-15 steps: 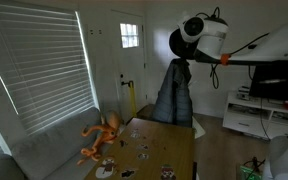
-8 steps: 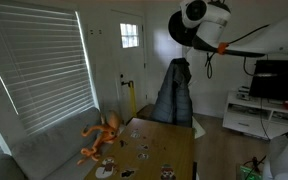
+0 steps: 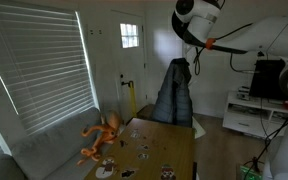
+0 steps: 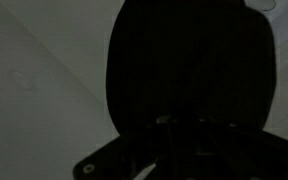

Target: Pick up the black hat and hang it on the white coat hanger stand

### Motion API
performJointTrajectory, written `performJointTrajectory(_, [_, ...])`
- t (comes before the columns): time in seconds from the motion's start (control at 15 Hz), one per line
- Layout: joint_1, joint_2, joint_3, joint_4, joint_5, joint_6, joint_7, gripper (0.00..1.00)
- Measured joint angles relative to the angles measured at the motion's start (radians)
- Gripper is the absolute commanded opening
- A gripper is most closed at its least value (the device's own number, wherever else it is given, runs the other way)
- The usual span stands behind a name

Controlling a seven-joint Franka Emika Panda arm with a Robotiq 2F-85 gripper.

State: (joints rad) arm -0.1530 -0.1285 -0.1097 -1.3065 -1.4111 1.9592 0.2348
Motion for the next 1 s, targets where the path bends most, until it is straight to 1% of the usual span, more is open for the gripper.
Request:
performJointTrajectory(0.27, [0.006, 0.073, 0.003, 0.115, 0.039, -0.14, 0.079, 0.02])
performJointTrajectory(0.4, [0.008, 0.103, 0.003, 0.174, 0.068, -0.174, 0.122, 0.02])
performJointTrajectory(0.87, [0.003, 0.171, 0.0, 0.322, 0.125, -0.143, 0.3, 0.02])
performJointTrajectory(0.93, [-0.001, 0.184, -0.002, 0.344, 0.142, -0.139, 0.323, 0.07])
performJointTrajectory(1.0, [-0.006, 0.197, -0.005, 0.367, 0.159, -0.136, 0.342, 0.07])
